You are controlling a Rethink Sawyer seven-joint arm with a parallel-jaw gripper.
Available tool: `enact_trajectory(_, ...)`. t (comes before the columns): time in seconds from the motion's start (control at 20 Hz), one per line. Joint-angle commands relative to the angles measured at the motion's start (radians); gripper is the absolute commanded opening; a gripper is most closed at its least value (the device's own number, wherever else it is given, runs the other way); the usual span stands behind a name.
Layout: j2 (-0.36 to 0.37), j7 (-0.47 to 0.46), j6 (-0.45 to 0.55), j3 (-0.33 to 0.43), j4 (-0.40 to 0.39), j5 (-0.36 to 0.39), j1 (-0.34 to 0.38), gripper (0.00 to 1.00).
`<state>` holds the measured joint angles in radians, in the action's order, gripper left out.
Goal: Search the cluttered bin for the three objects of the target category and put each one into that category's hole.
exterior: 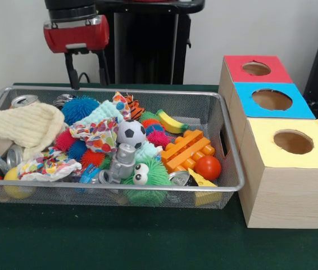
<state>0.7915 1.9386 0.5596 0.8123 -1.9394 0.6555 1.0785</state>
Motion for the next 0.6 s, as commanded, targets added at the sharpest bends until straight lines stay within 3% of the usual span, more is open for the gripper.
enact_trajectory(0.05,-0.058,-0.151,0.0,-0.029,0.055,0.107,-0.036,1.0)
enact_trajectory(0.6,-0.157,-0.083,-0.084,-0.08,0.09,0.204,-0.056,1.0)
